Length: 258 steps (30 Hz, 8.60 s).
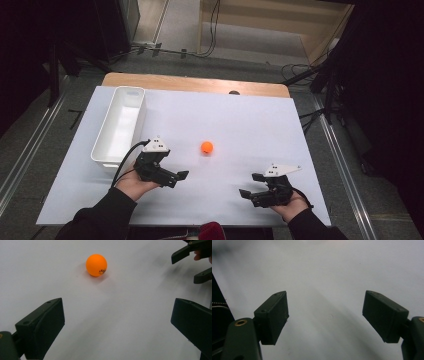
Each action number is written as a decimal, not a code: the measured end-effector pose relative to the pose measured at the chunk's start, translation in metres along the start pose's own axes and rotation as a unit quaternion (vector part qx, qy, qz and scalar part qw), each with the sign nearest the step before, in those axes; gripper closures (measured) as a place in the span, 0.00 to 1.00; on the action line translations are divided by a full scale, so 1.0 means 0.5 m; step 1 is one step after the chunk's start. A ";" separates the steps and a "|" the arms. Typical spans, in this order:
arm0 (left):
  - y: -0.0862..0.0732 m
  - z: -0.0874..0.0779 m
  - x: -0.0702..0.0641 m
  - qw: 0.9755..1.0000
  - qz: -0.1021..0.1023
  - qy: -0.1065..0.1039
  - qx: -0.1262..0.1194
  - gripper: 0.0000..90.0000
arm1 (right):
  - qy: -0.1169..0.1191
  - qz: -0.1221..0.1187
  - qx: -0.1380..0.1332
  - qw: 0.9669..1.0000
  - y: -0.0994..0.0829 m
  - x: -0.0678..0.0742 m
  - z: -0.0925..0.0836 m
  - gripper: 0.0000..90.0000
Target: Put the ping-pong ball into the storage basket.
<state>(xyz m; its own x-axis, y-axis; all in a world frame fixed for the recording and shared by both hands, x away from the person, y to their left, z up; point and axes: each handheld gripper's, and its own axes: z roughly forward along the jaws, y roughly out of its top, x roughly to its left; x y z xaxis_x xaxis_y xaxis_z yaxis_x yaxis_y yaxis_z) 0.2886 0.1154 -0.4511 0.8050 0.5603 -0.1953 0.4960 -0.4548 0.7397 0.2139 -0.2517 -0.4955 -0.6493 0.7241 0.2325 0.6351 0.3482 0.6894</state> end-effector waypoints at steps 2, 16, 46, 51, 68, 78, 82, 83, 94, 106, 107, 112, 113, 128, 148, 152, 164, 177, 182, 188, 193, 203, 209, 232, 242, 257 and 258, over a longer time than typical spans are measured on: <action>0.007 0.006 0.002 1.000 0.002 -0.002 0.000 0.00 | 0.001 0.000 -0.001 1.000 0.000 0.000 0.001 0.22; 0.032 0.031 0.005 1.000 0.005 -0.010 -0.002 0.00 | 0.001 0.002 0.002 1.000 -0.001 -0.003 0.000 0.22; 0.077 0.079 0.012 1.000 0.011 -0.002 -0.002 0.00 | 0.008 0.001 0.008 1.000 -0.002 0.000 0.003 0.22; 0.083 0.089 0.014 1.000 0.012 -0.001 0.001 0.00 | 0.008 0.001 0.008 1.000 -0.002 0.000 0.003 0.22; 0.111 0.118 0.021 1.000 0.014 -0.007 0.000 0.00 | 0.008 0.000 0.007 1.000 -0.001 0.001 0.003 0.22; 0.131 0.131 0.025 1.000 0.024 -0.008 0.007 0.00 | 0.008 0.000 0.006 1.000 -0.001 0.002 0.004 0.22; 0.137 0.137 0.027 0.999 0.030 -0.008 0.008 0.00 | 0.010 -0.002 0.007 1.000 -0.001 0.002 0.004 0.22; 0.138 0.139 0.027 0.999 0.032 -0.007 0.009 0.00 | 0.010 -0.002 0.008 1.000 -0.001 0.002 0.004 0.22; 0.152 0.168 0.035 0.999 0.032 -0.010 0.011 0.00 | 0.012 -0.003 0.010 1.000 -0.001 0.002 0.006 0.22; 0.175 0.192 0.027 0.999 0.042 -0.014 0.009 0.00 | 0.014 -0.003 0.012 1.000 0.000 0.002 0.008 0.22; 0.176 0.196 0.028 0.999 0.044 -0.013 0.011 0.00 | 0.013 -0.004 0.011 1.000 0.000 0.002 0.008 0.22; 0.189 0.214 0.021 0.999 0.047 -0.014 0.007 0.00 | 0.012 -0.005 0.012 1.000 0.000 0.002 0.008 0.22; 0.191 0.216 0.020 0.999 0.052 -0.012 0.007 0.00 | 0.013 -0.005 0.012 1.000 0.000 0.002 0.008 0.22; 0.171 0.232 0.034 0.999 0.037 -0.012 -0.008 0.00 | 0.013 -0.007 0.012 1.000 -0.002 0.003 0.006 0.22; 0.141 0.255 0.042 0.998 0.047 0.004 0.029 0.00 | 0.016 -0.006 0.014 1.000 -0.002 0.005 0.006 0.22; 0.129 0.255 0.043 0.999 0.043 0.003 0.025 0.00 | 0.017 -0.004 0.016 1.000 -0.002 0.006 0.006 0.22; 0.102 0.266 0.056 0.998 0.037 0.012 0.044 0.00 | 0.015 -0.008 0.014 1.000 -0.002 0.004 0.006 0.22; 0.079 0.281 0.040 0.991 0.091 0.073 0.060 0.03 | 0.014 -0.010 0.017 1.000 -0.003 0.006 0.007 0.22; 0.078 0.280 0.041 0.992 0.087 0.070 0.058 0.04 | 0.012 -0.013 0.021 1.000 -0.003 0.008 0.009 0.22; 0.074 0.269 0.043 0.994 0.078 0.078 0.025 0.32 | 0.007 -0.015 0.022 1.000 -0.004 0.009 0.009 0.22; 0.073 0.269 0.040 0.993 0.087 0.073 0.023 0.43 | 0.008 -0.018 0.022 1.000 -0.004 0.009 0.009 0.22; 0.072 0.267 0.035 0.994 0.089 0.064 0.022 0.56 | 0.008 -0.021 0.023 0.999 -0.004 0.009 0.009 0.22; 0.072 0.267 0.036 0.994 0.085 0.064 0.021 0.56 | 0.010 -0.020 0.022 1.000 -0.004 0.009 0.008 0.22; 0.098 0.211 0.007 0.997 0.079 0.019 0.020 0.56 | 0.016 -0.017 0.025 0.999 -0.005 0.008 0.009 0.22; 0.106 0.182 0.005 0.997 0.079 0.002 0.013 0.56 | 0.016 -0.016 0.025 0.999 -0.005 0.009 0.010 0.22; 0.108 0.162 0.004 0.996 0.083 -0.007 0.021 0.56 | 0.018 -0.007 0.013 1.000 -0.001 0.006 0.008 0.22; 0.108 0.159 0.005 0.997 0.076 -0.009 0.021 0.56 | 0.019 -0.008 0.012 1.000 -0.001 0.006 0.007 0.22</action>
<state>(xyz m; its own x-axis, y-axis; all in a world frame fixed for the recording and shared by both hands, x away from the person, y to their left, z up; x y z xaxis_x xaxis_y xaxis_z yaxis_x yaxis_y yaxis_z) 0.3433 0.0370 -0.4630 0.8779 0.4694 -0.0945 0.3800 -0.5630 0.7339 0.2131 -0.2476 -0.4978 -0.6737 0.6962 0.2478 0.6350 0.3739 0.6760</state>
